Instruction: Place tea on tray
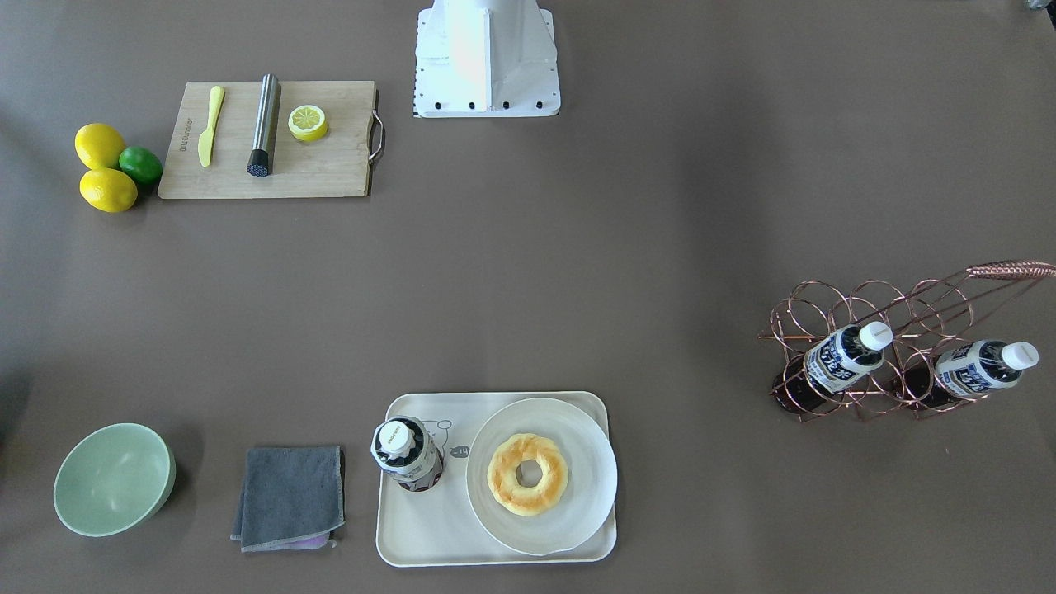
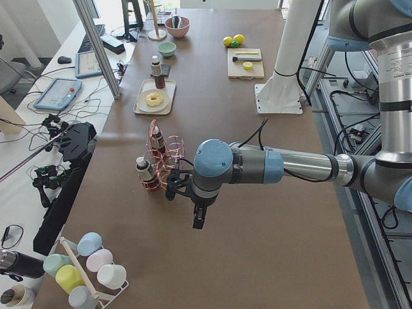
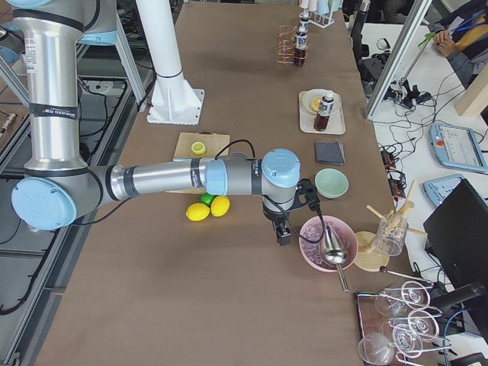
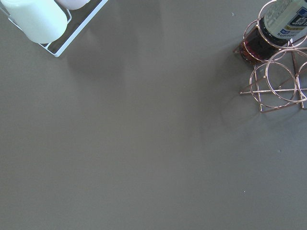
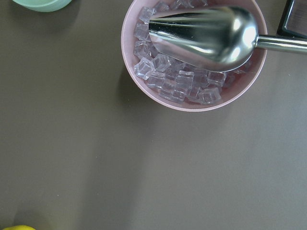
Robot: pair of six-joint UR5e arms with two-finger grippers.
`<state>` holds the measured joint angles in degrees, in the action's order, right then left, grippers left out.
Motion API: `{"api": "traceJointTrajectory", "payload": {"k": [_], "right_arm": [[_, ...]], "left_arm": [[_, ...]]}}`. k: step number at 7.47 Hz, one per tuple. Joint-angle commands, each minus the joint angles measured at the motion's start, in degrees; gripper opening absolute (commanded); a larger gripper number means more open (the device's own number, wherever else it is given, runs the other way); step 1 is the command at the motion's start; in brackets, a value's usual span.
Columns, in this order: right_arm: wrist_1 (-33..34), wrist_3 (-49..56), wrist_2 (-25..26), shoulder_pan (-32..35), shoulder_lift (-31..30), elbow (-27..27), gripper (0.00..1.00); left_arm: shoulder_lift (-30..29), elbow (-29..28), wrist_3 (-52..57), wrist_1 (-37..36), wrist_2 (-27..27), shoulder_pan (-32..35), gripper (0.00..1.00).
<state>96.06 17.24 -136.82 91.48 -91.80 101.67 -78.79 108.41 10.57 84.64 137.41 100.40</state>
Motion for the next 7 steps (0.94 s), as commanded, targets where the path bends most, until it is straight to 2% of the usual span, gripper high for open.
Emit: {"api": "traceJointTrajectory", "payload": {"k": [1, 5, 7], "right_arm": [[-0.1, 0.0, 0.0, 0.1, -0.2, -0.2, 1.00], [-0.5, -0.1, 0.1, 0.4, 0.2, 0.2, 1.00], [-0.5, -0.4, 0.0, 0.4, 0.0, 0.5, 1.00]], "left_arm": [[0.0, 0.3, 0.2, 0.1, 0.0, 1.2, 0.97], [0.9, 0.5, 0.1, 3.4, 0.0, 2.9, 0.97], [1.5, 1.7, -0.5, 3.6, -2.4, 2.7, 0.97]]}}
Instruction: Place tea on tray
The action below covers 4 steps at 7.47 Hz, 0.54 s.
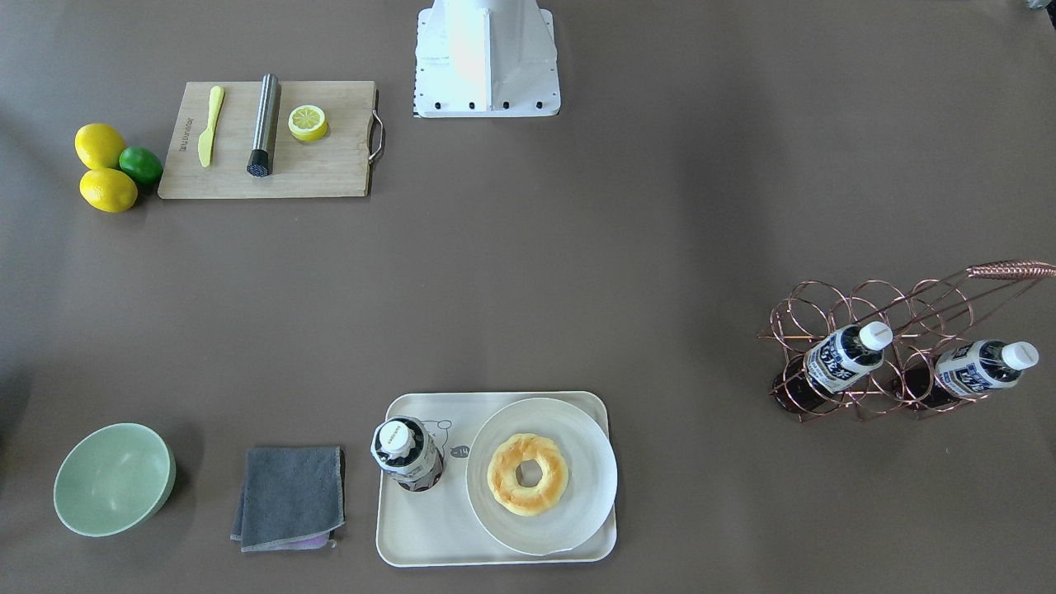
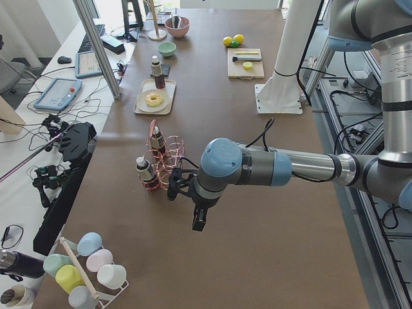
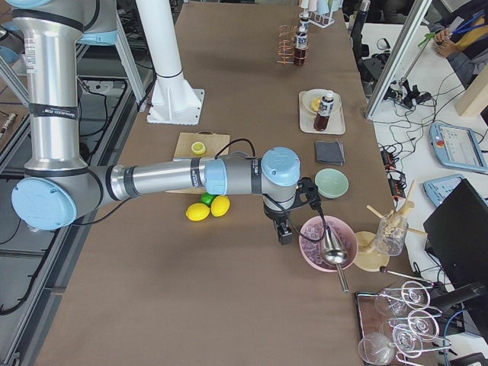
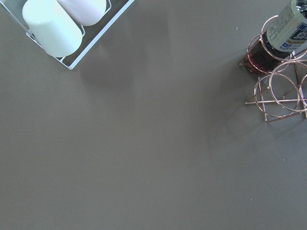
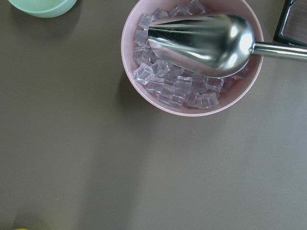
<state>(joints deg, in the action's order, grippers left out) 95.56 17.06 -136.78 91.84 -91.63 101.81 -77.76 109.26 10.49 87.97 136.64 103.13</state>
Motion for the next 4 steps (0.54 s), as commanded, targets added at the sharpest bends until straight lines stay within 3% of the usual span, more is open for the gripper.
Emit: {"api": "traceJointTrajectory", "payload": {"k": [1, 4], "right_arm": [[-0.1, -0.3, -0.1, 0.0, 0.0, 0.1, 1.00], [0.0, -0.1, -0.2, 0.0, -0.3, 0.4, 1.00]], "left_arm": [[2.5, 2.4, -0.2, 0.4, -1.7, -0.1, 0.97], [2.9, 0.4, -0.4, 0.3, -2.9, -0.3, 0.97]]}}
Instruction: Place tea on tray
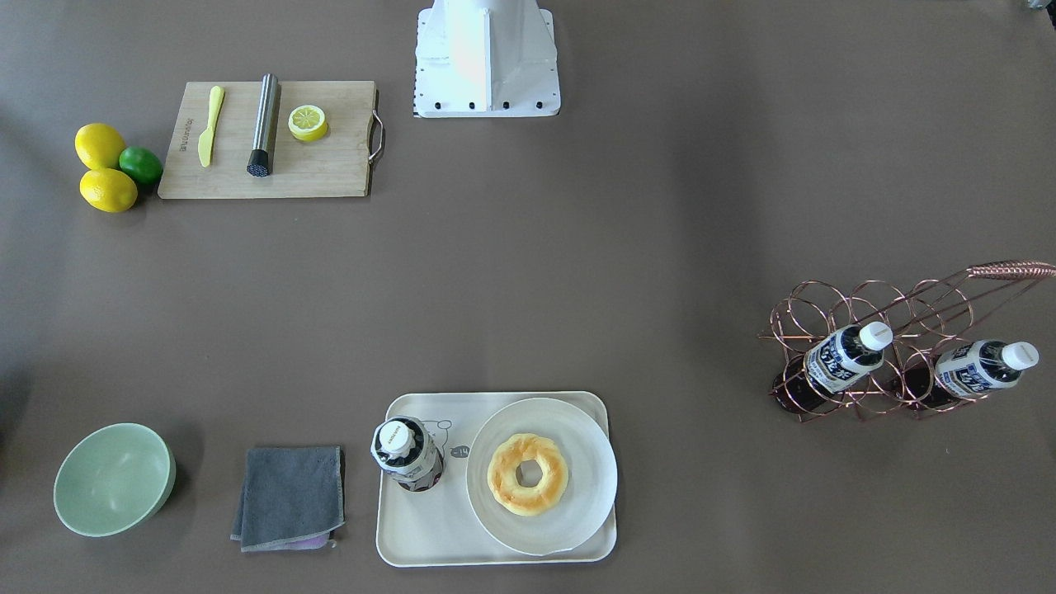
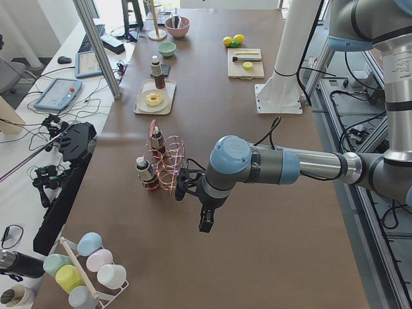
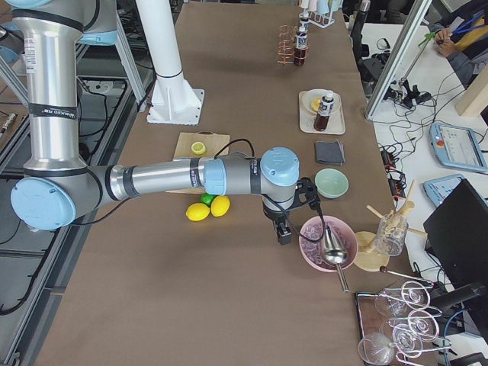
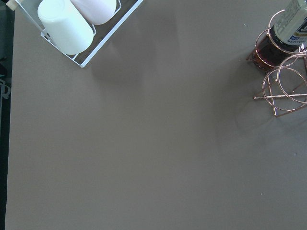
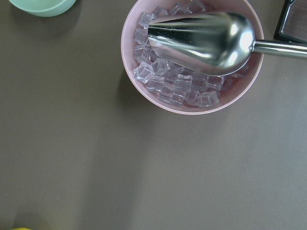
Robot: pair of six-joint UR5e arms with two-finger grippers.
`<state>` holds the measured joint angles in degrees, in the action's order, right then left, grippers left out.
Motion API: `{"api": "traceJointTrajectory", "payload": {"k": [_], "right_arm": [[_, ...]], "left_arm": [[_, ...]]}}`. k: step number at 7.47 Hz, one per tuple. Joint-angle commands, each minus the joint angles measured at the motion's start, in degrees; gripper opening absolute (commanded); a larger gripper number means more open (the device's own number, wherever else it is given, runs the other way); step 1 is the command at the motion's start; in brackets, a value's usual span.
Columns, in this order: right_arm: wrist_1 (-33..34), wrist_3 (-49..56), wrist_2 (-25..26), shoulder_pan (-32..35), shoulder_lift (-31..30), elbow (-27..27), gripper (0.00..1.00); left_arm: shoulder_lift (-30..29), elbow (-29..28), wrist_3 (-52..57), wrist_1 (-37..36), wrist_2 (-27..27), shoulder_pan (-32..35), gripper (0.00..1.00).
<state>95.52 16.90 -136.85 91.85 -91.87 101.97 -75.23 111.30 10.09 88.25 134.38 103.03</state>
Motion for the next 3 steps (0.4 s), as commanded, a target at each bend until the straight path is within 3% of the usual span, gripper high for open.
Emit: {"api": "traceJointTrajectory", "payload": {"k": [1, 3], "right_arm": [[0.0, 0.1, 0.0, 0.0, 0.2, 0.1, 1.00], [0.0, 0.1, 0.0, 0.0, -0.1, 0.2, 1.00]], "left_arm": [[0.3, -2.0, 0.1, 0.1, -0.7, -0.2, 0.97], [-0.2, -2.2, 0.1, 0.0, -0.7, -0.2, 0.97]]}}
